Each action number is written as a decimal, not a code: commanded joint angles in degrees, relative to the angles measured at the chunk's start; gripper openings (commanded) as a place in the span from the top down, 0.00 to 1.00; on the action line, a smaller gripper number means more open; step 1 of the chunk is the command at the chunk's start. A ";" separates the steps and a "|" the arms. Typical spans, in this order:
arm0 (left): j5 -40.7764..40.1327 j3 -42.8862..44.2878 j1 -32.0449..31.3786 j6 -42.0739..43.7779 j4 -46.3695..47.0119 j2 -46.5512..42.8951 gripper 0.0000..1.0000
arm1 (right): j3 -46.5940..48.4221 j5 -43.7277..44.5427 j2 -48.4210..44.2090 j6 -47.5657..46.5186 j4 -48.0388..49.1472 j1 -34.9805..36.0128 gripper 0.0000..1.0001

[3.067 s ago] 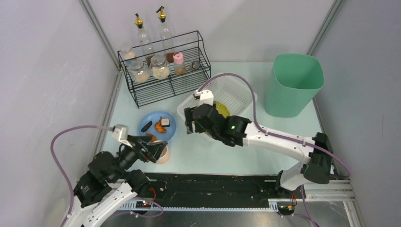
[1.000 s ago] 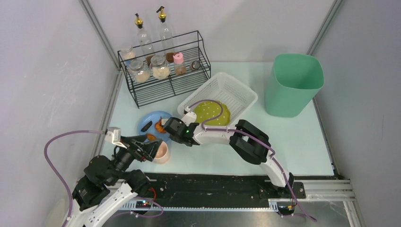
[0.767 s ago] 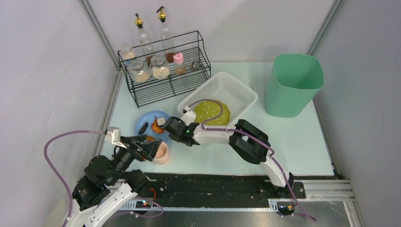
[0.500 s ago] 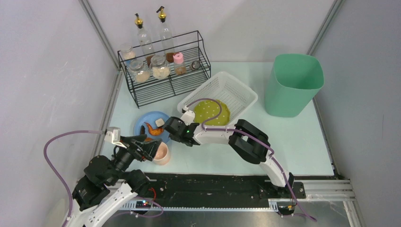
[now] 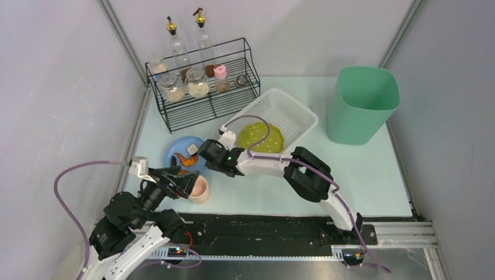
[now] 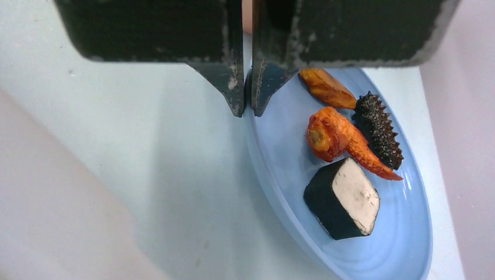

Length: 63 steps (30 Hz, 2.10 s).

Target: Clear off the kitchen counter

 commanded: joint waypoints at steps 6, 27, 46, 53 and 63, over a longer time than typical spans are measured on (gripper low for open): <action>-0.63 -0.08 -0.21 -0.78 1.12 -8.60 0.02 | 11.60 0.55 2.08 -1.40 -0.34 -1.38 1.00; -0.72 -0.05 -0.18 -0.72 1.11 -8.62 0.02 | 6.84 -5.73 -10.01 -10.30 -0.79 -8.40 1.00; -0.60 -0.10 -0.18 -0.71 1.10 -8.60 0.02 | -4.10 -13.47 -30.10 -20.15 -7.03 -20.22 1.00; -0.37 -0.03 -0.18 -0.74 1.16 -8.92 0.02 | -2.24 -18.00 -35.55 -24.78 -16.33 -27.23 1.00; 0.01 -0.04 -0.18 -0.68 1.14 -8.97 0.02 | 4.08 -19.81 -43.49 -28.96 -27.16 -41.22 1.00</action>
